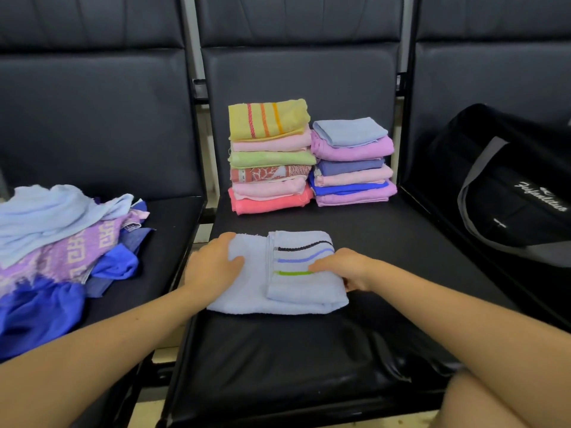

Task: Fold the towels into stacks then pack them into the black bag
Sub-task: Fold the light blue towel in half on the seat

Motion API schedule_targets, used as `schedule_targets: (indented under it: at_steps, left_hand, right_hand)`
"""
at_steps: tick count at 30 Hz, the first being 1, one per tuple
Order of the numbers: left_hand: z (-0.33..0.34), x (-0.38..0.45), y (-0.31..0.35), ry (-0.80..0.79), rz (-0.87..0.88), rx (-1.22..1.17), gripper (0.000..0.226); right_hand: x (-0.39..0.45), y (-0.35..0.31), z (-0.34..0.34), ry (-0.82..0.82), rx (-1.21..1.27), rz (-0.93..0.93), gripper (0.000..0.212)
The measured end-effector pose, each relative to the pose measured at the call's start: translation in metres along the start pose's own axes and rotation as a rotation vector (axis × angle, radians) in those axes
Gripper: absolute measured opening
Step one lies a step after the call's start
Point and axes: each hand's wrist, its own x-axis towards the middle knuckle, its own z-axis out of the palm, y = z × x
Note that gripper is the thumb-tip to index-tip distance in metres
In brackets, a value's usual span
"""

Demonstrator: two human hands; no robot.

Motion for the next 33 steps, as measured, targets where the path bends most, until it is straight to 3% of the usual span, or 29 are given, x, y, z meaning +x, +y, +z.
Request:
schedule_targets:
  at_steps: [7,14,19,24,26,29,33]
  left_hand:
    - [0.013,0.004,0.012,-0.041,0.041,0.018,0.045]
    - [0.017,0.011,0.009,-0.063,0.047,-0.039,0.032]
    - [0.015,0.014,0.01,-0.045,0.0,-0.133,0.033]
    - [0.016,0.016,0.01,-0.064,0.005,-0.108,0.038]
    - [0.016,0.015,0.013,-0.073,-0.009,-0.083,0.042]
    - [0.016,0.016,0.018,-0.122,-0.042,-0.02,0.041]
    - [0.016,0.019,0.03,-0.211,-0.11,-0.048,0.049]
  right_hand:
    - [-0.008,-0.006,-0.018,0.208,0.06,0.031,0.02]
    - [-0.009,-0.022,-0.027,0.271,0.045,-0.167,0.031]
    - [-0.023,-0.041,0.004,0.151,-0.107,-0.342,0.025]
    - [-0.029,-0.035,0.032,-0.173,-0.128,-0.366,0.028]
    - [-0.028,-0.034,0.034,-0.11,-0.064,-0.396,0.024]
    - [-0.017,-0.026,0.031,0.133,-0.067,-0.414,0.022]
    - [-0.006,-0.013,0.034,0.269,-0.061,-0.278,0.024]
